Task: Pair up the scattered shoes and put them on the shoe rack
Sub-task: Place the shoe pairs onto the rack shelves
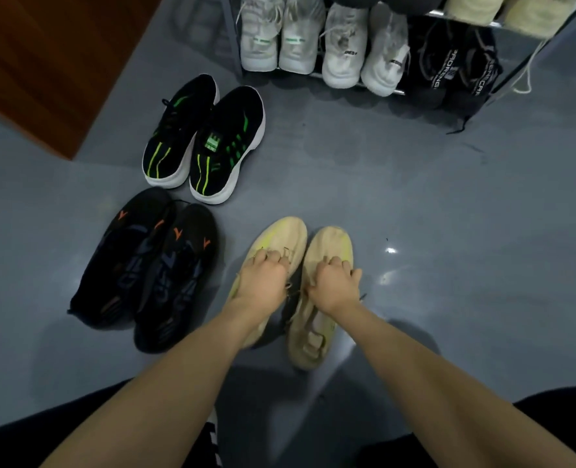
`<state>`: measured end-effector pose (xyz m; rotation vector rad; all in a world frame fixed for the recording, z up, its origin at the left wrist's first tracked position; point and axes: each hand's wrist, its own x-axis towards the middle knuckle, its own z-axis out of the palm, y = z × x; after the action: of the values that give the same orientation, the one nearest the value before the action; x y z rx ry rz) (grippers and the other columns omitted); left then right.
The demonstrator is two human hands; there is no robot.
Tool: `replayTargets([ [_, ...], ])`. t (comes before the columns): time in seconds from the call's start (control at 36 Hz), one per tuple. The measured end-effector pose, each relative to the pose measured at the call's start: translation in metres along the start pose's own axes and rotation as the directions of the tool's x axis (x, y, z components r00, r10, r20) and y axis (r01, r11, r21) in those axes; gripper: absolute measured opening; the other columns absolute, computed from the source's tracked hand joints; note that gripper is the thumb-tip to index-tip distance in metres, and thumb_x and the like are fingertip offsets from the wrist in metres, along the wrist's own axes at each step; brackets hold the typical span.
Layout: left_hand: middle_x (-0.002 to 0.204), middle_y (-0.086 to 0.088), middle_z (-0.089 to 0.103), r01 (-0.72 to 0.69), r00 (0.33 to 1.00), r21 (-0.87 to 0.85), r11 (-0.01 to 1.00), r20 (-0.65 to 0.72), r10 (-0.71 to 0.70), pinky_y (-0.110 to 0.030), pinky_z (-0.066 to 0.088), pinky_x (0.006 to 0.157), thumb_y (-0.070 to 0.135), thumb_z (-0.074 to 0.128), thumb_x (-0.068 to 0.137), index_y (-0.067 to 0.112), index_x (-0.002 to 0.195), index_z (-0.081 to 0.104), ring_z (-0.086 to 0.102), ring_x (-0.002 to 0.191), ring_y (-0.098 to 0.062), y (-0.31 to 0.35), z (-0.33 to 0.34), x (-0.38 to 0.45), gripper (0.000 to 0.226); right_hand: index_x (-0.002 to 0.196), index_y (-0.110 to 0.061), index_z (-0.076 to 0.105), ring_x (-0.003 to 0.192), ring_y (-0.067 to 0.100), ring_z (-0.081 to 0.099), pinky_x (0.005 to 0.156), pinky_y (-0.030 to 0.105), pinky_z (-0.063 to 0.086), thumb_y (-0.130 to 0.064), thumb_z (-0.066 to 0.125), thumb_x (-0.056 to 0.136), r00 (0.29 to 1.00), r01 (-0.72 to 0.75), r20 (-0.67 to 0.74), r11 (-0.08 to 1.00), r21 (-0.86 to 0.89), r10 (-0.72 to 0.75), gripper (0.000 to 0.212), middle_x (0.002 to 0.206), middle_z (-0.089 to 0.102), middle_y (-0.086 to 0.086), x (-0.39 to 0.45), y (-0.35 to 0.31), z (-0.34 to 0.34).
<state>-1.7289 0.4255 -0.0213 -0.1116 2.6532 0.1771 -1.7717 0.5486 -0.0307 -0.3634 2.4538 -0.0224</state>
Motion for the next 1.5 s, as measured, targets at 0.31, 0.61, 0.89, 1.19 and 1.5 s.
replayTargets([
  [0.31, 0.127, -0.001, 0.047, -0.005, 0.974, -0.070, 0.998, -0.225, -0.011, -0.031, 0.043, 0.086, 0.020, 0.043, 0.097, 0.015, 0.127, 0.048, 0.038, 0.122, -0.022, -0.001, -0.032, 0.045, 0.031, 0.104, -0.014, 0.060, 0.111, 0.028, 0.043, 0.089, 0.041, 0.031, -0.023, 0.051, 0.085, 0.974, 0.086, -0.211, 0.996, 0.018, -0.080, 0.023, 0.112, 0.052, 0.007, 0.017, 0.011, -0.032],
  [0.61, 0.123, -0.007, 0.046, 0.028, 0.966, -0.207, 0.978, -0.245, -0.080, -0.031, 0.043, 0.080, 0.010, 0.046, 0.096, 0.009, 0.119, 0.051, 0.045, 0.115, -0.026, -0.005, -0.054, 0.091, 0.024, 0.110, -0.012, 0.055, 0.108, 0.028, 0.045, 0.092, 0.041, 0.030, -0.019, 0.048, 0.090, 0.935, 0.062, -0.349, 0.998, 0.007, -0.056, 0.022, 0.116, 0.049, 0.008, 0.071, 0.008, -0.063],
  [0.89, 0.134, -0.013, 0.042, -0.039, 0.989, -0.068, 0.997, -0.143, 0.029, -0.036, 0.039, 0.092, 0.018, 0.048, 0.088, 0.006, 0.125, 0.042, 0.046, 0.115, -0.030, -0.007, -0.035, 0.062, 0.040, 0.093, -0.003, 0.059, 0.095, 0.035, 0.053, 0.086, 0.045, 0.036, -0.030, 0.061, 0.082, 0.891, 0.079, -0.450, 0.997, 0.013, -0.065, 0.029, 0.098, 0.058, 0.016, 0.044, 0.017, -0.020],
  [1.19, 0.133, -0.013, 0.043, -0.145, 0.976, 0.191, 0.971, 0.188, 0.109, -0.042, 0.015, 0.113, 0.036, 0.066, 0.075, 0.008, 0.130, 0.036, 0.029, 0.133, -0.033, -0.002, -0.027, 0.046, 0.069, 0.081, -0.006, 0.065, 0.077, 0.030, 0.059, 0.078, 0.036, 0.029, -0.044, 0.075, 0.056, 0.893, 0.157, -0.389, 0.966, -0.206, -0.228, 0.046, 0.084, 0.062, 0.009, 0.014, 0.031, 0.004],
  [1.5, 0.121, -0.005, 0.053, -0.254, 0.962, 0.237, 0.938, -0.033, 0.270, -0.034, 0.028, 0.102, 0.021, 0.062, 0.085, 0.010, 0.119, 0.050, 0.045, 0.116, -0.023, -0.001, -0.020, 0.032, 0.038, 0.069, -0.014, 0.055, 0.065, 0.023, 0.060, 0.064, 0.032, 0.022, -0.022, 0.086, 0.047, 0.791, 0.380, -0.419, 0.895, -0.234, -0.446, 0.038, 0.063, 0.062, -0.001, 0.015, 0.029, -0.009],
])
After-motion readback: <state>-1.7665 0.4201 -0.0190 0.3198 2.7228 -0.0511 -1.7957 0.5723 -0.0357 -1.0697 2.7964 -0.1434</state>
